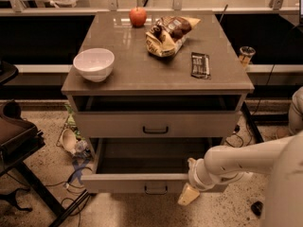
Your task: Open middle drawer
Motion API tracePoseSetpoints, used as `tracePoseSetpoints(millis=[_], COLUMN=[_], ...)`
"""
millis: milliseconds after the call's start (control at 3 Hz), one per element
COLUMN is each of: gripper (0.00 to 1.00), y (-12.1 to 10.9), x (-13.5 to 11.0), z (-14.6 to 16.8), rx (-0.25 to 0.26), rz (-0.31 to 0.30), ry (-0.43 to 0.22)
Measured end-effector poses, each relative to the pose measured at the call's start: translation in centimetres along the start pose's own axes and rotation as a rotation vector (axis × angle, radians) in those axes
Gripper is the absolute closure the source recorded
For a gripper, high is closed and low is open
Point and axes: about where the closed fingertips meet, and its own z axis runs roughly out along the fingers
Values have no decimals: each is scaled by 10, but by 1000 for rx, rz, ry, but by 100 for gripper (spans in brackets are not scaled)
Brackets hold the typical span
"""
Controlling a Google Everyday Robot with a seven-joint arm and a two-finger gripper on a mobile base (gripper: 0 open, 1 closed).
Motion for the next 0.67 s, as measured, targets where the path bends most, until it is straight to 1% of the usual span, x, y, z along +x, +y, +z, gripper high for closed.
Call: tracePoseSetpoints(millis=[333, 667], gripper=[29, 52], y=[4, 9], x=[4, 8], z=[28, 53], rx=[-53, -102], rz=[15, 31], ry=[-2, -17])
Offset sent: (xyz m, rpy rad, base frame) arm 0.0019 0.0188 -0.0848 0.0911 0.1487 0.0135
